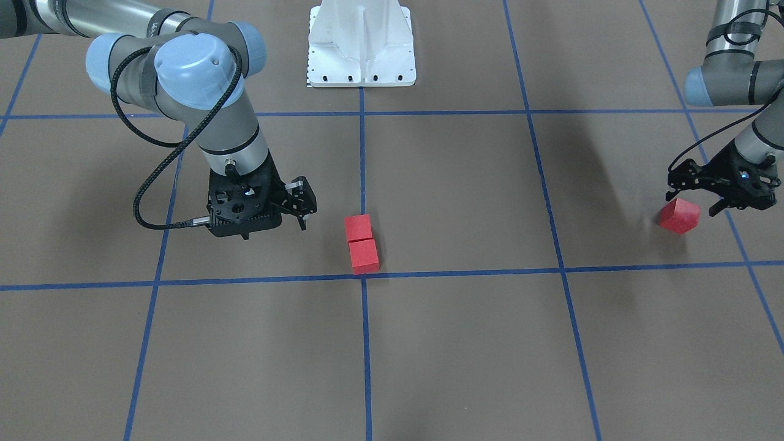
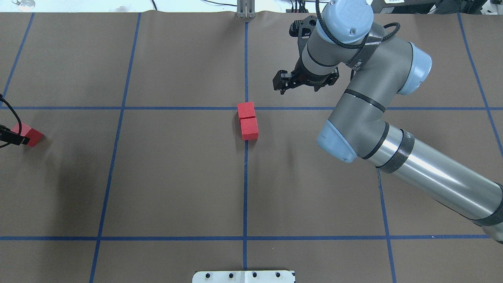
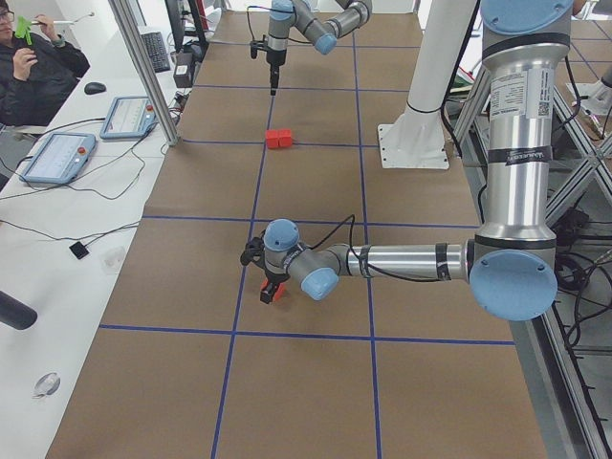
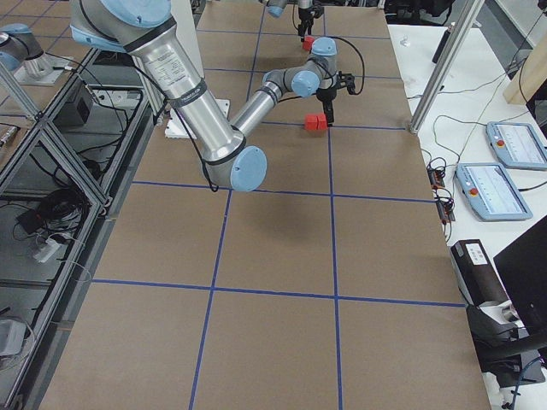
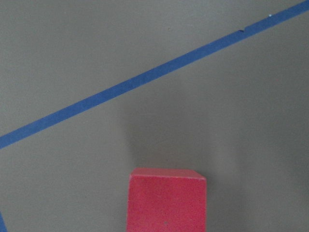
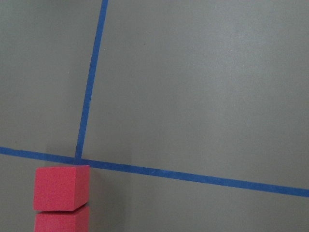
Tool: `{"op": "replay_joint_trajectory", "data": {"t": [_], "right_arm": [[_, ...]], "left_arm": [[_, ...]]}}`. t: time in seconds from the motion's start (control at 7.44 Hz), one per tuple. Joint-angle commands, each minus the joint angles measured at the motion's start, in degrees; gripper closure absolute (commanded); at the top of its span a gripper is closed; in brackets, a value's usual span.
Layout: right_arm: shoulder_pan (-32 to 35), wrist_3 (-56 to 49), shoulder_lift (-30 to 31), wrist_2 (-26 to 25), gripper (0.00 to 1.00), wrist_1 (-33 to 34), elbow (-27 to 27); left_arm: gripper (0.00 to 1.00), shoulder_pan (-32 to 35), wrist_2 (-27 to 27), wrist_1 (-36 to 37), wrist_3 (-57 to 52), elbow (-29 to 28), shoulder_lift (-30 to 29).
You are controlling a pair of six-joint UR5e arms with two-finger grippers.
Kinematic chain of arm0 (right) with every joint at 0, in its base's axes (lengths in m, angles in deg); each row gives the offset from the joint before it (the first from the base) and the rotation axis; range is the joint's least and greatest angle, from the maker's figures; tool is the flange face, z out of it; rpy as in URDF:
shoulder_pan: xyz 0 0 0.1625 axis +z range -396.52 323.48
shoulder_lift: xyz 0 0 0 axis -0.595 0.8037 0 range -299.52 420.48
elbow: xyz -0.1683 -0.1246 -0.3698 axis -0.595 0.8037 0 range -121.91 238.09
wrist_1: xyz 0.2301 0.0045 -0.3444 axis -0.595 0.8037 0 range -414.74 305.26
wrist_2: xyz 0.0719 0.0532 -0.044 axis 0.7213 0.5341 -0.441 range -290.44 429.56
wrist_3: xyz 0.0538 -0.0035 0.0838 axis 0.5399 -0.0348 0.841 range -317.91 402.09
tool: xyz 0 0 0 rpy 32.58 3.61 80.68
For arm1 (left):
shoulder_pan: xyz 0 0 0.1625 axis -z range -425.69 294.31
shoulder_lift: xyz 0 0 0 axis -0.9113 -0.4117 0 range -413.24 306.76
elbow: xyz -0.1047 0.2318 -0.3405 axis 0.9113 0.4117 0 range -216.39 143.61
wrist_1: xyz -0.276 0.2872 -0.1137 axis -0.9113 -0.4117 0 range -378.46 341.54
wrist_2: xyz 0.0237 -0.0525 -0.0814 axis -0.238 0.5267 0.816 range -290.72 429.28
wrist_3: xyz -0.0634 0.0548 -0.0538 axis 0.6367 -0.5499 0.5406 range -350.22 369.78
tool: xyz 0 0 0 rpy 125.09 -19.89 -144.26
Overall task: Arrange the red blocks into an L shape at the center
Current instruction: 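Reach the left gripper to the red cube near the table edge and grasp it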
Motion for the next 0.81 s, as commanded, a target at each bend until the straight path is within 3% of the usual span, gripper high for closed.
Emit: {"op": "replay_joint_trajectory", "data": {"t": [0.0, 0.67], "right_arm": [[0.0, 0.0, 0.1, 0.0, 0.01, 0.0, 0.1], [0.0, -0.4, 0.1, -0.1, 0.01, 0.0, 0.1]], "left_arm": [[0.0, -0.1, -1.2, -0.1, 0.6, -0.7, -0.8], [0.01, -2.6, -0.9, -0.2, 1.1, -0.8, -0.8]]}}
